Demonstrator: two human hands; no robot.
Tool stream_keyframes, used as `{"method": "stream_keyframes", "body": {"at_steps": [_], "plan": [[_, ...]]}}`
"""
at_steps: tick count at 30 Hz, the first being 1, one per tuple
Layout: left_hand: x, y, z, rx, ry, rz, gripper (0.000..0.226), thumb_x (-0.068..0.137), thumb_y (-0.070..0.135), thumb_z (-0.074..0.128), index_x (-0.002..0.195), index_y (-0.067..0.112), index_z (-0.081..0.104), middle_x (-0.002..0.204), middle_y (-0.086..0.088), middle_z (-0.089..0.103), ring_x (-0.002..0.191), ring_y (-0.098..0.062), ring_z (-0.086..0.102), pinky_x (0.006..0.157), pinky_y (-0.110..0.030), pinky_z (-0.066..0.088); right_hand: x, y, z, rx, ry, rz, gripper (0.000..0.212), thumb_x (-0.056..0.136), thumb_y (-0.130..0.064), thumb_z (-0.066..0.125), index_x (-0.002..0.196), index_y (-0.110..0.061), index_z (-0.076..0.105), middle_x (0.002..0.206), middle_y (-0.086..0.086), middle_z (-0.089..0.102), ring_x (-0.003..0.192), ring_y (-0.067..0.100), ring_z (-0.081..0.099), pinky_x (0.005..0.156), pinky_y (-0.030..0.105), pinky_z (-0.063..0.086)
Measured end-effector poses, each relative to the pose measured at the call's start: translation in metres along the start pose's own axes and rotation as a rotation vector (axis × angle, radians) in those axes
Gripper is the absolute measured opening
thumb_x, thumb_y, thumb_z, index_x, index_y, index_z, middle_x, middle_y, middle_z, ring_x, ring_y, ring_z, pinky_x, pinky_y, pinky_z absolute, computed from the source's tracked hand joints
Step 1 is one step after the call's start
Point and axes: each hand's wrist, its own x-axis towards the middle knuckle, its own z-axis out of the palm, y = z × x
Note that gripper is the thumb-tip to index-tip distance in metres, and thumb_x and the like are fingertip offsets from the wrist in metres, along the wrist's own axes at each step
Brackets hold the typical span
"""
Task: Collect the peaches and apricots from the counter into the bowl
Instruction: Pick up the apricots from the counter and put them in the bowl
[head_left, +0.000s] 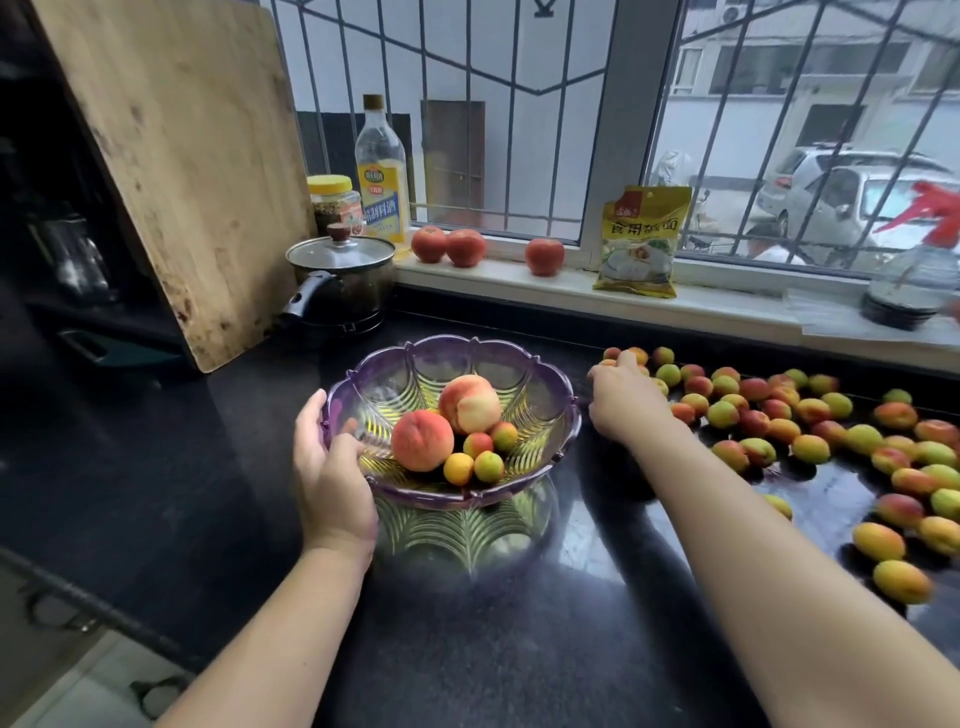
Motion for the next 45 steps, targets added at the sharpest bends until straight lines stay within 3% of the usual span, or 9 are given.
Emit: {"method": "stream_keyframes", "body": {"at_steps": [5,8,10,14,23,29,35,40,45], "plan": [[-0.003,0.003,-0.001,-0.011,-0.018,-0.005,0.073,0.081,0.026,0.053,0.153,0.021,0.049,0.147,0.001,0.057,0.111,-0.007,0.068,0.113,-0.046,0.049,-0.012,0.001,-0.026,0.168,0.062,0.037,0.027,0.095,-0.016,0.063,0.122,-0.016,0.065,0.126,0.014,0.049,0.096,0.032,0.057,0.075,0.032,0.044],[-0.002,0.003,-0.001,0.005,-0.022,-0.012,0.074,0.080,0.023,0.051,0.154,0.019,0.048,0.148,-0.001,0.056,0.127,-0.014,0.062,0.116,-0.049,0.045,-0.034,0.000,-0.062,0.598,0.235,0.010,0.021,0.093,-0.040,0.067,0.108,-0.026,0.070,0.104,-0.002,0.067,0.085,0.015,0.062,0.062,0.023,0.045],[-0.001,0.002,-0.001,0.015,-0.021,-0.016,0.074,0.080,0.021,0.050,0.154,0.020,0.048,0.150,-0.001,0.055,0.136,-0.018,0.057,0.118,-0.050,0.042,-0.056,-0.004,-0.087,0.739,0.120,-0.147,0.019,0.088,-0.051,0.070,0.097,-0.034,0.071,0.087,-0.013,0.072,0.077,0.005,0.065,0.056,0.019,0.047],[-0.002,0.003,-0.003,0.016,-0.024,-0.030,0.073,0.079,0.019,0.051,0.152,0.022,0.050,0.145,0.002,0.058,0.134,-0.017,0.059,0.118,-0.050,0.043,-0.090,-0.021,-0.099,0.395,-0.192,-0.398,0.016,0.084,-0.053,0.074,0.089,-0.037,0.070,0.082,-0.017,0.071,0.076,-0.001,0.066,0.066,0.022,0.056],[-0.004,0.005,-0.002,-0.011,-0.037,-0.028,0.070,0.079,0.023,0.055,0.149,0.026,0.052,0.138,0.005,0.062,0.102,0.001,0.070,0.107,-0.042,0.051,-0.085,-0.030,-0.081,0.316,-0.076,-0.334,0.025,0.093,-0.049,0.064,0.102,-0.026,0.068,0.093,-0.007,0.068,0.082,0.011,0.062,0.069,0.030,0.053],[0.001,0.001,-0.002,0.025,-0.033,-0.019,0.073,0.078,0.021,0.053,0.150,0.024,0.052,0.143,0.004,0.061,0.131,-0.015,0.060,0.118,-0.047,0.043,-0.074,0.001,-0.094,0.353,-0.004,-0.170,0.008,0.096,-0.035,0.064,0.095,-0.027,0.066,0.091,-0.005,0.068,0.081,0.012,0.061,0.065,0.028,0.047],[-0.003,0.003,-0.001,0.081,-0.127,-0.015,0.078,0.084,0.029,0.055,0.160,0.029,0.037,0.161,0.006,0.044,0.144,-0.012,0.048,0.123,-0.049,0.037,-0.070,0.025,-0.085,0.079,-0.213,-0.031,0.020,0.097,-0.030,0.063,0.109,-0.016,0.071,0.090,0.004,0.065,0.086,0.021,0.062,0.064,0.030,0.049],[-0.005,0.004,0.002,0.098,-0.101,-0.005,0.074,0.083,0.036,0.059,0.154,0.023,0.043,0.142,0.004,0.056,0.110,0.005,0.065,0.115,-0.049,0.045,-0.077,0.025,-0.077,0.107,-0.352,-0.035,0.023,0.097,-0.025,0.065,0.118,-0.015,0.066,0.086,0.003,0.067,0.076,0.018,0.070,0.056,0.026,0.055],[-0.004,0.002,0.003,0.145,-0.074,0.013,0.077,0.081,0.038,0.054,0.156,0.022,0.041,0.156,-0.003,0.046,0.141,-0.019,0.049,0.119,-0.042,0.039,-0.078,0.022,-0.068,0.084,-0.456,-0.052,0.027,0.095,-0.020,0.068,0.121,-0.013,0.066,0.083,0.003,0.069,0.076,0.018,0.073,0.053,0.022,0.054]]}}
